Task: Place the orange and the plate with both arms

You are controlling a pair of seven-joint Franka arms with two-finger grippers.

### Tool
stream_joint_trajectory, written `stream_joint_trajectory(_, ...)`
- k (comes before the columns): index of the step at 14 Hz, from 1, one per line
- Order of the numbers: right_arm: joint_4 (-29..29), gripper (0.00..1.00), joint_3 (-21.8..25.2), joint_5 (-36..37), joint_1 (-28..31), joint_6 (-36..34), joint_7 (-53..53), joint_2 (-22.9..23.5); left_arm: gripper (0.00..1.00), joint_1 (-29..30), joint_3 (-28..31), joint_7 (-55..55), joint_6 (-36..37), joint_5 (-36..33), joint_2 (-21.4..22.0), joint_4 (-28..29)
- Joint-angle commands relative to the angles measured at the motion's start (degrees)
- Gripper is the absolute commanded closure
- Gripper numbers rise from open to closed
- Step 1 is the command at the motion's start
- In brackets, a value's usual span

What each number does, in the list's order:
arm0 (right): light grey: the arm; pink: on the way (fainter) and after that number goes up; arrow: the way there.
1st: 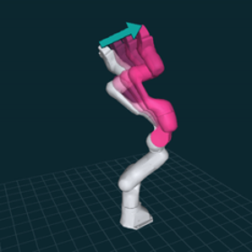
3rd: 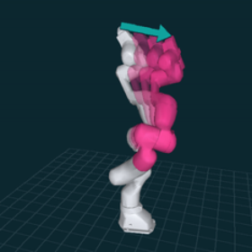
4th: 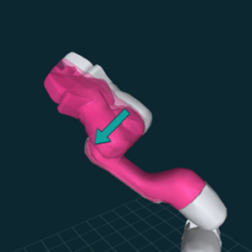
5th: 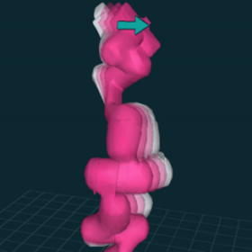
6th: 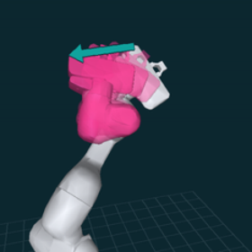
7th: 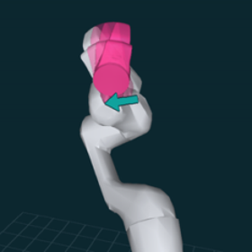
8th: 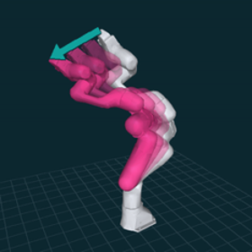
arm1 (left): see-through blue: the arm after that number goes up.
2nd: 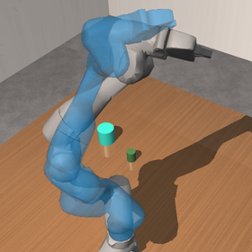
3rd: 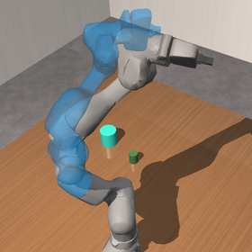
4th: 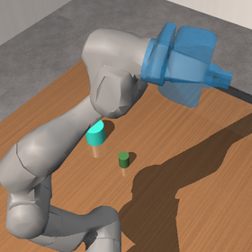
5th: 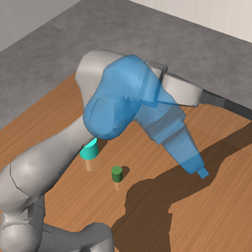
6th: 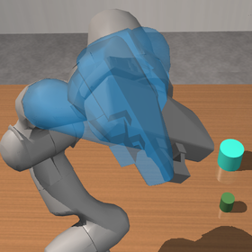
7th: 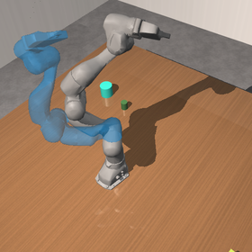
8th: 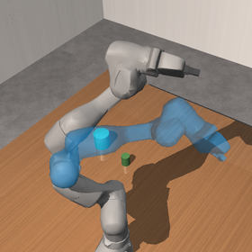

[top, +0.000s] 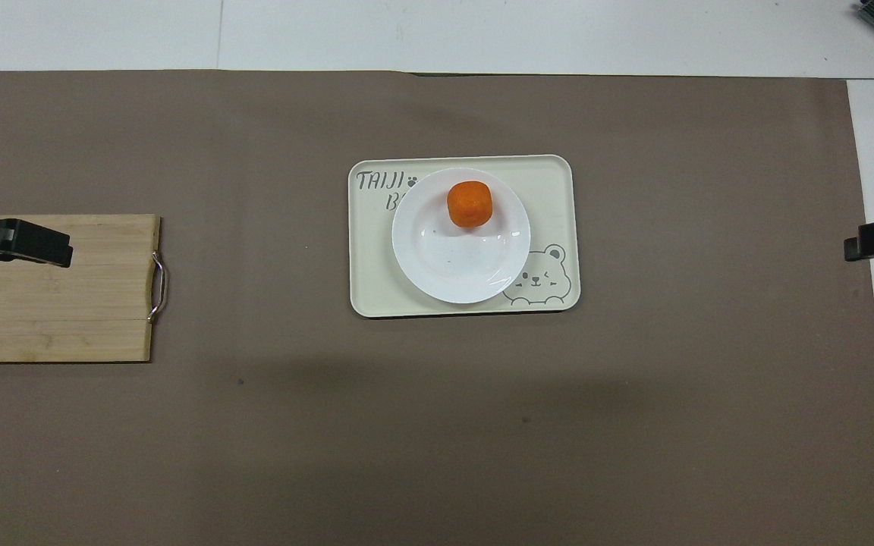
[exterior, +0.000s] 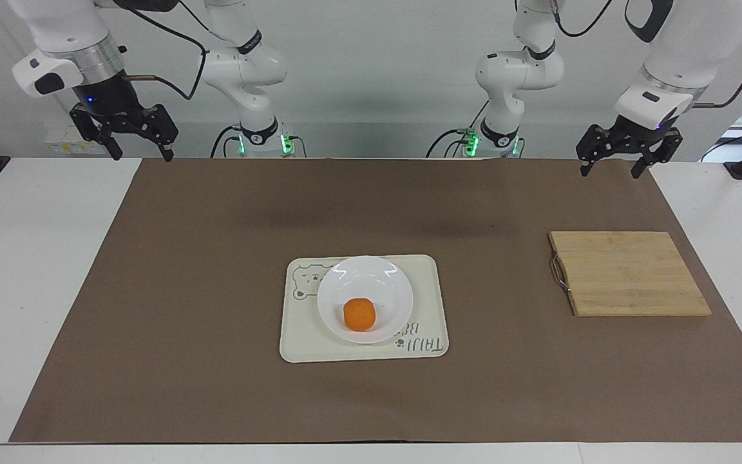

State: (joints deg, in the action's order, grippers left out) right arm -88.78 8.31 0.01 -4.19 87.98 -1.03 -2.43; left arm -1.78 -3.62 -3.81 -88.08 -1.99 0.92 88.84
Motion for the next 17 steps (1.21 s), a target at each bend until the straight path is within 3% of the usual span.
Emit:
stream_joint_trajectory(1,-2.62,0.0,-0.66,1.66,-1.08,1.23,1.81,-1.61,0.0,0.63,-0.34,-0.67,1.07,-0.82,-0.13,-0.6)
stream_joint_trajectory(17,-1.83,0.0,-0.93,2.9,-1.26,-1.06,1.29,-1.96,0.0,0.63,-0.34,-0.67,1.07,-0.82,-0.13,-0.69)
